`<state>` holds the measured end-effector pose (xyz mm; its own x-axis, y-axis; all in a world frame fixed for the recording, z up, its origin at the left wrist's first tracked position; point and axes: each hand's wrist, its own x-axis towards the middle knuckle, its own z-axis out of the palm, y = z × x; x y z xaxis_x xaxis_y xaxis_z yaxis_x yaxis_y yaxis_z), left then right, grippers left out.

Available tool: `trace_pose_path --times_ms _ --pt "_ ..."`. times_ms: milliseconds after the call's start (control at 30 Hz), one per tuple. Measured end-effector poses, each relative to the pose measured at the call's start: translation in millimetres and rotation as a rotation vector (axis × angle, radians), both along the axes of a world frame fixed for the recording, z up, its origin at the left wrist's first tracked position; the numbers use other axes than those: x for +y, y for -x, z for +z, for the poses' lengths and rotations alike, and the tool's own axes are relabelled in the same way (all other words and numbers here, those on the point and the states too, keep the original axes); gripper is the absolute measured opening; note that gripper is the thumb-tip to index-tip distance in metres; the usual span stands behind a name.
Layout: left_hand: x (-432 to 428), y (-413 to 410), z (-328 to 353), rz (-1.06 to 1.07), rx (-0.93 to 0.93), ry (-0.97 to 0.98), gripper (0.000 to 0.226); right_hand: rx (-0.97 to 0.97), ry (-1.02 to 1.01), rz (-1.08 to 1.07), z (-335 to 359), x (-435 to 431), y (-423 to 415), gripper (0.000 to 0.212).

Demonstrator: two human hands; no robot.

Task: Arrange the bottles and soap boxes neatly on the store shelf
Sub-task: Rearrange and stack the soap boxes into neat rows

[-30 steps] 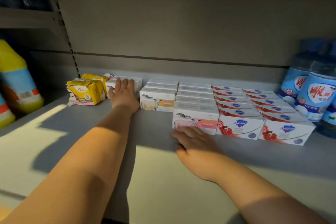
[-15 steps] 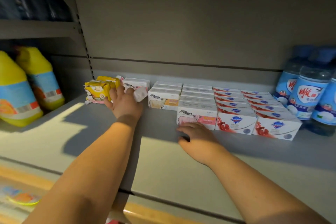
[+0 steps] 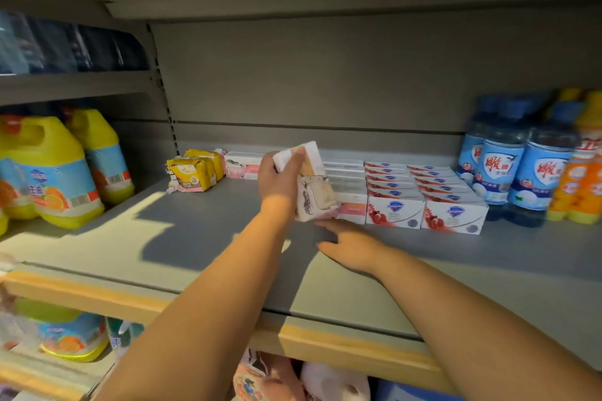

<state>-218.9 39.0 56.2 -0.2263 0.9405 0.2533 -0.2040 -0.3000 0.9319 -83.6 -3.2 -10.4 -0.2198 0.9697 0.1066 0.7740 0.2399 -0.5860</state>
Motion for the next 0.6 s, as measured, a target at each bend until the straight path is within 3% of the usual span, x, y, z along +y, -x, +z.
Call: trace_pose_path --times_ms 67,133,200,300,500,600 --pt "-2 -11 3 -0.204 -0.212 0.113 0.013 0.295 -0.033 -0.052 -1 -10 -7 0.043" --pt "-3 -24 3 -0.291 -0.293 0.149 0.020 0.627 -0.038 -0.080 -2 -16 -11 0.033" --pt "-3 -39 -1 -0.290 -0.339 0.141 0.029 0.841 -0.021 -0.098 3 -17 -15 0.026" --pt "-1 -59 -10 -0.245 -0.330 0.092 0.018 1.143 0.031 -0.222 14 -14 -19 0.012" --pt "11 -56 -27 -0.332 0.091 -0.075 0.022 1.399 -0.105 -0.363 25 -11 -43 0.012" --pt "12 -50 -29 -0.382 0.134 -0.050 0.023 1.334 -0.152 -0.455 30 -7 -51 0.014"
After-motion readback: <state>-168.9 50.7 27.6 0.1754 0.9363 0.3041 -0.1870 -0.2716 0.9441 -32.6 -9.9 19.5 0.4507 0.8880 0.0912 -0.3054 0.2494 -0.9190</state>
